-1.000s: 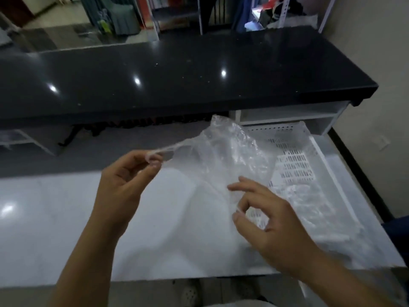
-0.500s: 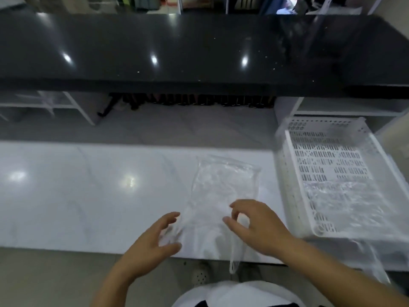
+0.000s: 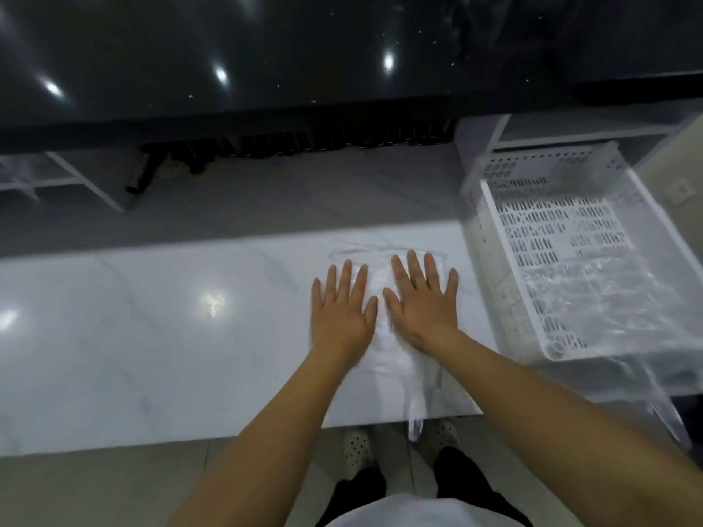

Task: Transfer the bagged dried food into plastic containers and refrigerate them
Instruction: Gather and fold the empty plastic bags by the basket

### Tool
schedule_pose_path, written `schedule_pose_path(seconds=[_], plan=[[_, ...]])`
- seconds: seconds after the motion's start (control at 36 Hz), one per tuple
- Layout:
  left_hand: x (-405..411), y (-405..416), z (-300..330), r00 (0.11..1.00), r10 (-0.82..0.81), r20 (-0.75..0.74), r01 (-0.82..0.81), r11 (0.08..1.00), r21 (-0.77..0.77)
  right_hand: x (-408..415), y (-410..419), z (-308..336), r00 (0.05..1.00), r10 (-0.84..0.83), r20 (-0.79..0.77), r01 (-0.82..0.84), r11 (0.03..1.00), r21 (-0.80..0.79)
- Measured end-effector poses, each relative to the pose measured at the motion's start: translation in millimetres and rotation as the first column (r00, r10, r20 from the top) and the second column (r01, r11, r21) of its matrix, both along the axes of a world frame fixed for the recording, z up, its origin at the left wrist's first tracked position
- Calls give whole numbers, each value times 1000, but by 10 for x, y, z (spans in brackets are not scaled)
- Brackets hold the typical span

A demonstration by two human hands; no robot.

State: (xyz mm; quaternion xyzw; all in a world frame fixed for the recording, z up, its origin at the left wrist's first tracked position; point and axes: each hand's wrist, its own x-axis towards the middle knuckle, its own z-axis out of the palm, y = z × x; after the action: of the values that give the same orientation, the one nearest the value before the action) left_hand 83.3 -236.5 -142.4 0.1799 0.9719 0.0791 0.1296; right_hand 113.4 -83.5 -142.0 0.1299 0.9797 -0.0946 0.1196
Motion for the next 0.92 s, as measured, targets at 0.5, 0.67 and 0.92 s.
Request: schedule_pose_path(seconds=[0.5, 0.67, 0.92], plan=[[24, 402, 737, 998, -47, -48, 63, 909, 411, 854, 722, 1359, 976, -41, -216, -44, 926, -376], [203, 1623, 1294, 909, -417, -15, 368, 784, 500, 1776, 1701, 1543, 914, -362, -184, 315, 918, -241], [27, 2971, 993, 820, -496, 284, 486, 867, 111, 2236, 2210, 1225, 893, -447, 45, 446, 871, -207]])
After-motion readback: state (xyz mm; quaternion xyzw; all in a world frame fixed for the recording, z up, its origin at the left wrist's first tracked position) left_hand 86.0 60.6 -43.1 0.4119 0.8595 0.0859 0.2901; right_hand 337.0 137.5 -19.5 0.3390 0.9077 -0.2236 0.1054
